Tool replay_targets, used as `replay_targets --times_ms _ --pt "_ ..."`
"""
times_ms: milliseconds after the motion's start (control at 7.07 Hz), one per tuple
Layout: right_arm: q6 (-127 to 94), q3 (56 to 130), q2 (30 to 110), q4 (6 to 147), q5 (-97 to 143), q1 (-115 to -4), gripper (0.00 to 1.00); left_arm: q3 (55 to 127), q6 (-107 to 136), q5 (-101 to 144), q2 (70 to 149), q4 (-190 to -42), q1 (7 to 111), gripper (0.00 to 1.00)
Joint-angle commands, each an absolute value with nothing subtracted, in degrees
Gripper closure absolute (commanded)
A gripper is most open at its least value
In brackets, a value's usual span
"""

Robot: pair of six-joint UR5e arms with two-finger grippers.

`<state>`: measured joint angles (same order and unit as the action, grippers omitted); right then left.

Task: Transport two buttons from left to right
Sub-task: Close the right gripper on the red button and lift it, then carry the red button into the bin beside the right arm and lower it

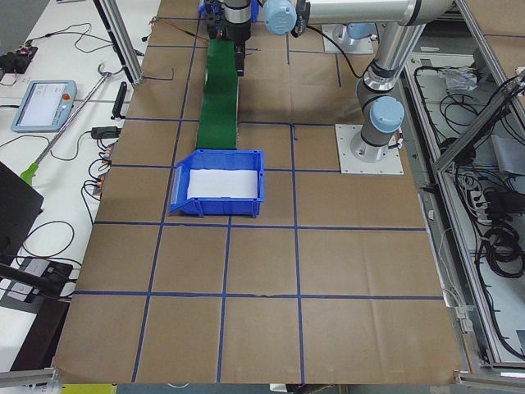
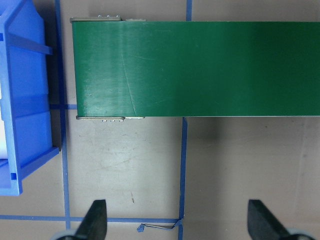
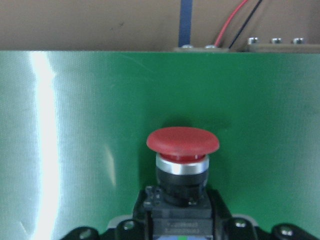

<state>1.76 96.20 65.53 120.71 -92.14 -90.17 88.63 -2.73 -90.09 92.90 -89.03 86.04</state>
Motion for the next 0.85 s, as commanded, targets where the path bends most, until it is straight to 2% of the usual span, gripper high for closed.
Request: replay_targets --times_ms 0,283,707 --pt "3.16 94.67 67.75 119.97 -98.32 -88.96 0.97 88.68 -2.64 -90.0 92.9 -89.03 86.04 0.01" --pt "5.95 92.21 73.89 115.7 -97.65 -83.97 0.97 88.68 -2.72 -90.0 92.9 -89.03 86.04 0.01" --pt "21.31 83.88 73.14 107.17 -89.24 -67.56 0.97 88.68 -2.9 -90.0 92.81 -89.03 86.04 0.01"
